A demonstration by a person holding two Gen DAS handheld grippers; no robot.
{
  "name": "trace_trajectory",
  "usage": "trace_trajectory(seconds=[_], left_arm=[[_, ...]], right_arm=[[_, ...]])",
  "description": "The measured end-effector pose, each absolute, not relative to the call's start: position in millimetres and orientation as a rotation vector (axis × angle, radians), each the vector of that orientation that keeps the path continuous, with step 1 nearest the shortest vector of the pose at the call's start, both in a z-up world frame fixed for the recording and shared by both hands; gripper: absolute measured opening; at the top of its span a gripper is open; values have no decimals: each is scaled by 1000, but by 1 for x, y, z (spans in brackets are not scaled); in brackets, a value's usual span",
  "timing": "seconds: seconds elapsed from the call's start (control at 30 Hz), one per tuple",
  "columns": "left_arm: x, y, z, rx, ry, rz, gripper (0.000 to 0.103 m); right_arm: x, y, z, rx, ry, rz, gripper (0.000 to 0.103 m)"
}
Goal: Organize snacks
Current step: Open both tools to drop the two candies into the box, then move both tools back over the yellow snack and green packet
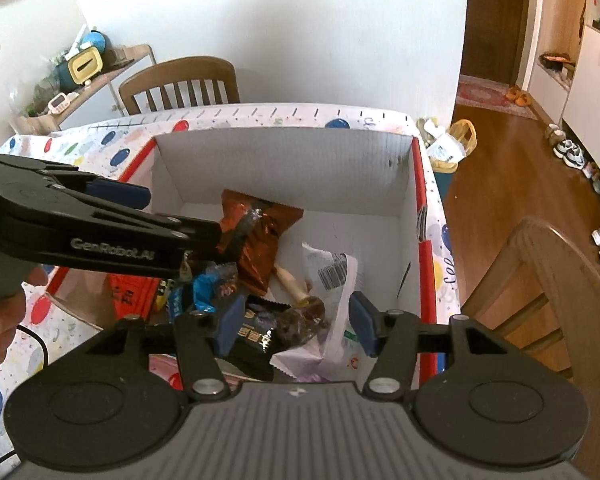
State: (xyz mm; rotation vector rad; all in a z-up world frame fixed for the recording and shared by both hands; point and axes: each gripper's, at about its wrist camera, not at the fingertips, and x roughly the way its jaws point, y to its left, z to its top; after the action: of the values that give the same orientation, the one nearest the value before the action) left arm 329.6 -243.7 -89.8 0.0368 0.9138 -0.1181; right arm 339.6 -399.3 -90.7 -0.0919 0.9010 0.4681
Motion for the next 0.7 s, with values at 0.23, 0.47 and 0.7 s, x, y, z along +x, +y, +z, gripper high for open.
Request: trace_trajectory(seconds=[0.23, 0.47, 0.7], left_arm=[[311, -225, -68, 1, 858, -121, 82], [289, -198, -49, -43, 789, -102, 87], [263, -176, -30, -29, 721, -127, 92]], right_arm=[[327, -392, -72, -76, 867, 473, 68], [314, -375, -56, -52, 834, 500, 73], [297, -349, -41, -22, 793, 521, 76]])
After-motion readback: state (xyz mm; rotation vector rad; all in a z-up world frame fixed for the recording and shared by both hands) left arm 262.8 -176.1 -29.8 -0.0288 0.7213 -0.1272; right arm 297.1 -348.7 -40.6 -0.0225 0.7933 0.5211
